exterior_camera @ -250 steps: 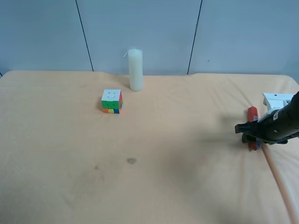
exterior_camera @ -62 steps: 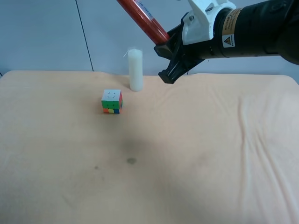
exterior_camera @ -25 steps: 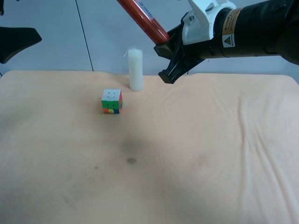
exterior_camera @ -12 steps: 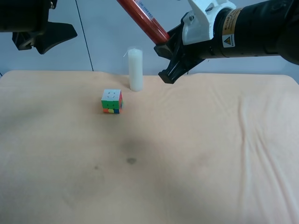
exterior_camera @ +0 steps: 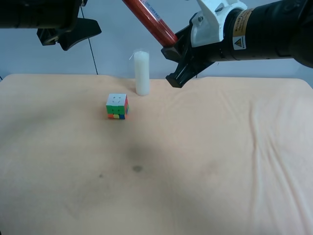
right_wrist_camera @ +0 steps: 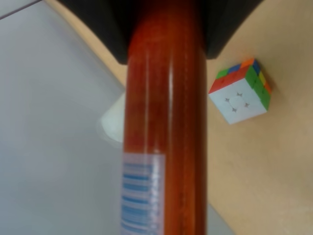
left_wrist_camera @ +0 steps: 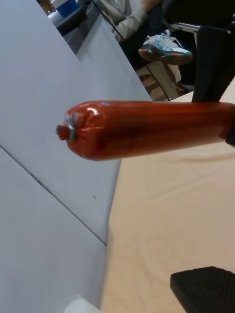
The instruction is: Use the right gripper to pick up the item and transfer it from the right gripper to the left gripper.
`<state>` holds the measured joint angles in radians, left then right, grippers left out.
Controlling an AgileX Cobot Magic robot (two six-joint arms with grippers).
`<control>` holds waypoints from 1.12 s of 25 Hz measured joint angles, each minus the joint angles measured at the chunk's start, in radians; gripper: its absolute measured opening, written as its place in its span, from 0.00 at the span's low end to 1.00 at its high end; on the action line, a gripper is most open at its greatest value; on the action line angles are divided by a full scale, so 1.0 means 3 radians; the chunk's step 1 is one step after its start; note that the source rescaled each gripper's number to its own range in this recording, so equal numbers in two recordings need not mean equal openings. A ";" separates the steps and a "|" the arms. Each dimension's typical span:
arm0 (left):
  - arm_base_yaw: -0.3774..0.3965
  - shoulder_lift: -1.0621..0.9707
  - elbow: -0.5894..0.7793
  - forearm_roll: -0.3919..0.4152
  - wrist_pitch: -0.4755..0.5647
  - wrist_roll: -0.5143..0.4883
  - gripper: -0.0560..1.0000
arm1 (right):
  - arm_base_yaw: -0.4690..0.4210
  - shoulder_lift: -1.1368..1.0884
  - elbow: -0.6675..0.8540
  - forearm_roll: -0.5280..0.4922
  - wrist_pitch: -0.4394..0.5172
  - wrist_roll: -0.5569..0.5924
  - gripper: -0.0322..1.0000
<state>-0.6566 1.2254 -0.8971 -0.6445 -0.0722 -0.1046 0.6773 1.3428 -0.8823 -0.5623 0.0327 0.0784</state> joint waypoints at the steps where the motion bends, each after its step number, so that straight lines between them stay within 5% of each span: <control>1: 0.0000 0.0021 -0.0022 0.0000 -0.0008 0.0000 1.00 | 0.0000 0.0000 0.0000 0.0000 0.0000 0.0000 0.04; 28: -0.0113 0.0364 -0.0309 0.0154 -0.0220 0.0007 1.00 | 0.0000 0.0000 0.0000 0.0000 0.0000 0.0000 0.04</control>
<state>-0.6904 1.3345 -0.9899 -0.5984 -0.1382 -0.1025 0.6773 1.3428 -0.8823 -0.5623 0.0327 0.0784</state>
